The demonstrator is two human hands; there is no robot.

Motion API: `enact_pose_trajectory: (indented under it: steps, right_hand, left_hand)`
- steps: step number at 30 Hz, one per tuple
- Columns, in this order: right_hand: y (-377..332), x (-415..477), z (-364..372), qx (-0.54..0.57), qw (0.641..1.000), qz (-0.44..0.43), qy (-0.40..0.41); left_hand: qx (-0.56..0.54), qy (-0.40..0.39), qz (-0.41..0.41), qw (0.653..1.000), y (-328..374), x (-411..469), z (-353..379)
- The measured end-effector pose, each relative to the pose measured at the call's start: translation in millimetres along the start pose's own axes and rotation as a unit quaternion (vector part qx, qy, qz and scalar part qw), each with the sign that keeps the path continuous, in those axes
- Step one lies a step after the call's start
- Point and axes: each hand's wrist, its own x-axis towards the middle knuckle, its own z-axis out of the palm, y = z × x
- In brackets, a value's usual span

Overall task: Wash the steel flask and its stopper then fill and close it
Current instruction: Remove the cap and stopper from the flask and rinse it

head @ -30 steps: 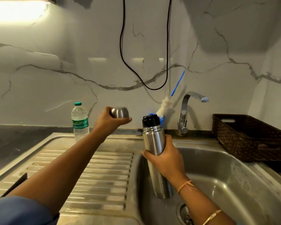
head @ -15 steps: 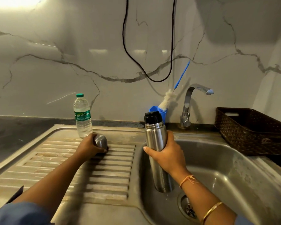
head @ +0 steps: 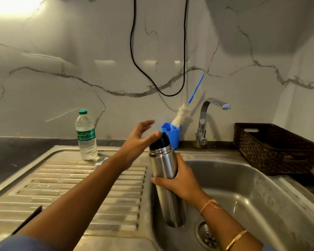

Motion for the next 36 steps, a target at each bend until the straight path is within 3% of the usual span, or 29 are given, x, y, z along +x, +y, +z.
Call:
enact_pose_trajectory:
  steps: [2, 4, 9, 15, 21, 23, 26, 28, 31, 33, 36]
  right_hand:
    - [-3, -2, -2, 0.034, 0.999, 0.003, -0.016]
    - [-5, -4, -5, 0.065, 0.998, 0.006, -0.020]
    - [1, 0, -9, 0.070, 0.997, -0.001, 0.016]
    - [6, -2, -12, 0.040, 0.996, 0.016, 0.076]
    - [-1, -5, -6, -0.151, 0.968, 0.043, 0.196]
    - [3, -5, -9, -0.139, 0.971, 0.052, 0.190]
    - [10, -6, -22, 0.030, 0.990, 0.033, 0.133]
    - [8, -6, -31, 0.137, 0.989, 0.011, 0.058]
    - [0, -6, -33, 0.162, 0.987, -0.017, -0.016]
    - [-6, -6, -30, 0.148, 0.989, -0.014, 0.012]
    - [-12, -7, -22, -0.034, 0.988, 0.018, 0.150]
  left_hand:
    - [-0.056, -0.095, -0.018, 0.994, 16, 7, 17]
    - [-0.038, -0.118, -0.010, 0.992, 21, 12, 25]
    - [0.018, -0.015, 0.041, 0.999, 20, 15, 46]
    - [0.011, 0.035, 0.060, 0.998, 22, 16, 64]
    - [0.079, 0.179, 0.042, 0.980, 22, 16, 87]
    - [0.099, 0.138, 0.035, 0.985, 24, 18, 88]
    - [0.006, -0.046, -0.033, 0.998, 33, 22, 75]
    - [-0.070, -0.136, -0.081, 0.985, 37, 23, 61]
    - [-0.132, -0.215, -0.071, 0.965, 39, 24, 50]
    - [-0.132, -0.173, -0.050, 0.975, 42, 22, 53]
    - [-0.074, 0.012, -0.053, 0.996, 44, 22, 71]
